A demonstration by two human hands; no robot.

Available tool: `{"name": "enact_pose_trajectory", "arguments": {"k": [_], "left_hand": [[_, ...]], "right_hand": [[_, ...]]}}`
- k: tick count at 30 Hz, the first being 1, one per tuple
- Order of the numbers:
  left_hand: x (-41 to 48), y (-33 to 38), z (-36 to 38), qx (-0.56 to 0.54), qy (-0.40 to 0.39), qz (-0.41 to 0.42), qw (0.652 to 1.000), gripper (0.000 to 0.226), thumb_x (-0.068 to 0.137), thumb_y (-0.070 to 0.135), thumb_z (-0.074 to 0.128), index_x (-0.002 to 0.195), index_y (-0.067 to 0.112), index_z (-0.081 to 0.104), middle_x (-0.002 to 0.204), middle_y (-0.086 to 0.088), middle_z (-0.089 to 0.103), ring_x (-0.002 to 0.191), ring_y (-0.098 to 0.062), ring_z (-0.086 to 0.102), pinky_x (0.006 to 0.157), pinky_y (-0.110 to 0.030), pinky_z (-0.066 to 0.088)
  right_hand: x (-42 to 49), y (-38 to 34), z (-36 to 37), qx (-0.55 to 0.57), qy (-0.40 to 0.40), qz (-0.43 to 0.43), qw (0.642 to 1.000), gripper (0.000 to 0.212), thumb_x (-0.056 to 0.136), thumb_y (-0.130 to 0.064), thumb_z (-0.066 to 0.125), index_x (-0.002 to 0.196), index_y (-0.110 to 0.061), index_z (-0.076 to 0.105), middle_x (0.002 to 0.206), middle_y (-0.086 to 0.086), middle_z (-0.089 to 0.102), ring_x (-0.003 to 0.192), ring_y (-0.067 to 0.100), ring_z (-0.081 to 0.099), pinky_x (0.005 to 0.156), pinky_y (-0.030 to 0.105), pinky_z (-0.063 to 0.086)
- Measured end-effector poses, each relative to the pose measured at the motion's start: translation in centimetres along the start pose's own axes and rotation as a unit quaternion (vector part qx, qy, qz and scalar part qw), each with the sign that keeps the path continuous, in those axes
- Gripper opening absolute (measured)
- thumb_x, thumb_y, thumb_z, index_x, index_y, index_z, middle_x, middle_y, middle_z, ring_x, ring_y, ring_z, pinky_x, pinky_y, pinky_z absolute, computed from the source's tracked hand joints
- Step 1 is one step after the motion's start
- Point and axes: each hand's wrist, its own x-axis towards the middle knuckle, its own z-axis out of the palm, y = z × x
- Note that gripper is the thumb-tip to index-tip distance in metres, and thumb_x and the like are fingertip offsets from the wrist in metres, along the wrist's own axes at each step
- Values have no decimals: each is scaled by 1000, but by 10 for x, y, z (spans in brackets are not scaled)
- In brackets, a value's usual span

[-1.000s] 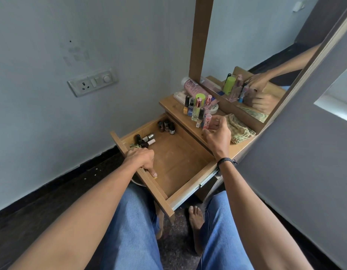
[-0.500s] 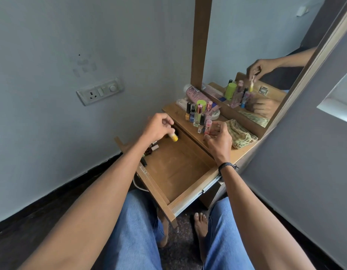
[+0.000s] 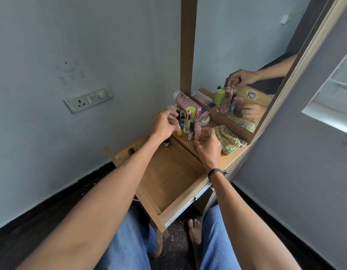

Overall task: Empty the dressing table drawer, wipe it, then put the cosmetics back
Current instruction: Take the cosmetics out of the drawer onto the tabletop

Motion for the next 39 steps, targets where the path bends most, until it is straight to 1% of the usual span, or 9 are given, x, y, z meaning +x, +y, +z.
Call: {"name": "enact_pose_trajectory", "arguments": {"k": [4, 7, 11, 15, 21, 27, 32, 35, 39], "left_hand": [[-2, -5, 11, -17, -21, -1, 1000, 48, 66, -4, 87, 98, 21, 62, 79, 8, 68, 76, -8, 65, 84, -36, 58], [-6, -10, 18, -48, -9, -11, 999, 44, 69, -1, 86, 99, 22, 64, 84, 8, 72, 82, -9, 69, 86, -33, 57], [-13, -11, 27, -59, -16, -1, 998, 41, 71, -2, 85, 101, 18, 65, 91, 5, 73, 85, -9, 71, 82, -25, 54], [-17, -19, 39, -16, -4, -3, 1000, 37, 71, 3, 87, 97, 21, 67, 93, 5, 74, 87, -14, 71, 83, -32, 57], [-19, -26, 51, -12, 10, -30, 999, 33, 75, 5, 84, 97, 21, 66, 99, 2, 75, 94, -17, 70, 89, -41, 57], [-23, -26, 55, -60, 24, -41, 997, 36, 77, -5, 79, 102, 15, 64, 95, 4, 72, 87, -12, 70, 85, -35, 59], [-38, -32, 37, -83, 59, -74, 992, 46, 81, -4, 76, 116, 21, 59, 112, 2, 61, 92, -10, 67, 78, -26, 56], [-57, -53, 11, -55, 76, -100, 991, 39, 85, 2, 74, 108, 29, 59, 107, 8, 58, 91, -13, 66, 80, -35, 57], [-91, -83, -26, 104, -51, -138, 984, 22, 87, 15, 74, 99, 29, 63, 105, 8, 64, 93, -16, 65, 79, -34, 53]], "right_hand": [[1, 0, 0, -6, 1, -1, 1000, 40, 82, -3, 76, 115, -17, 59, 98, -7, 68, 83, 6, 64, 72, 7, 45], [1, 0, 0, -14, 0, 0, 1000, 38, 83, -4, 76, 114, -16, 59, 99, -6, 69, 83, 7, 64, 65, -1, 37], [1, 1, 1, -9, 2, 4, 1000, 36, 83, -5, 77, 112, -18, 60, 99, -5, 70, 83, 7, 66, 72, 10, 47], [1, 2, 2, -13, 5, 3, 1000, 35, 83, -5, 78, 109, -19, 61, 97, -6, 71, 82, 5, 65, 72, 9, 46], [2, 5, 4, -16, 7, 0, 1000, 32, 82, -5, 77, 107, -18, 62, 97, -5, 72, 84, 9, 68, 81, 31, 58], [4, 8, 8, -26, 11, 3, 1000, 31, 82, -6, 77, 105, -18, 60, 100, -4, 73, 91, 14, 69, 83, 40, 59], [4, 6, 8, -25, 14, 18, 999, 28, 82, -7, 78, 100, -21, 61, 98, -5, 72, 89, 12, 68, 81, 38, 59], [4, 4, 7, -11, 13, 31, 999, 29, 81, -9, 79, 101, -21, 61, 98, -6, 71, 90, 11, 67, 80, 31, 55], [2, 2, 5, -17, 26, 21, 999, 32, 82, -14, 80, 105, -18, 59, 101, -3, 67, 89, 13, 61, 78, 28, 49]]}}
